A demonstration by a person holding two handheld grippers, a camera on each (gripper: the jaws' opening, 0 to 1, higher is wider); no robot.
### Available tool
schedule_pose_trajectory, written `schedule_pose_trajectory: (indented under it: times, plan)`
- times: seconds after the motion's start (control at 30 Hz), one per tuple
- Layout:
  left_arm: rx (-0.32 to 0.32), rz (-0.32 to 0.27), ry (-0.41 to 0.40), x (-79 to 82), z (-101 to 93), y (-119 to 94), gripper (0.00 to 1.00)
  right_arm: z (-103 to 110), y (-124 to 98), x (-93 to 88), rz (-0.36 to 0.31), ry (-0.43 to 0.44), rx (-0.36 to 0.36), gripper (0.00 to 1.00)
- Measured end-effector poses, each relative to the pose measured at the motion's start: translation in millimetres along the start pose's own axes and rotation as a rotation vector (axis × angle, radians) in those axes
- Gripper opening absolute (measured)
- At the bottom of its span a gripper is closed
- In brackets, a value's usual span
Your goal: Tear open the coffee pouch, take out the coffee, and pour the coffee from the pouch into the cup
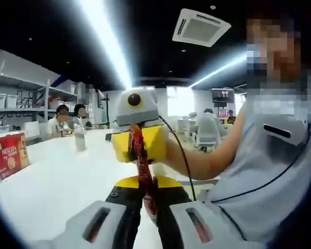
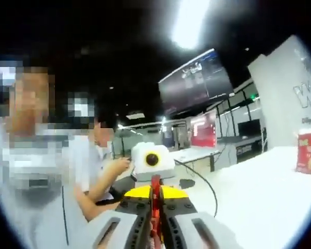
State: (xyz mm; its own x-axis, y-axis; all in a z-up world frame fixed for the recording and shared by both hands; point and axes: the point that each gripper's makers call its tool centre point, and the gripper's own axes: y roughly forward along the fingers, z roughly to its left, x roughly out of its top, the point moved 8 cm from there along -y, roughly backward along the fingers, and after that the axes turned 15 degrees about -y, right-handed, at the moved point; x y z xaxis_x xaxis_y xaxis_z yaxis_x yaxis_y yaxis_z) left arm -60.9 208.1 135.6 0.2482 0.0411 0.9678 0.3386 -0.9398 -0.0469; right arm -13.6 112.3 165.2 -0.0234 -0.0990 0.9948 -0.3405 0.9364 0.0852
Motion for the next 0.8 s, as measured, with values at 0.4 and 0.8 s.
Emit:
schedule_pose_trajectory:
  times: [0.4,0.8]
  plan:
    - [0.102,-0.134,-0.134,3.2,29.2,-13.4,0.1,-11.2,7.3,4.9,-0.005,0.01,-0.178,0.13]
    - [0.144,-0.118,-0.149,3.4,31.7,-13.9,0.1,-25.4,-16.6,18.8,-0.014,-0.086,-0.306,0.2]
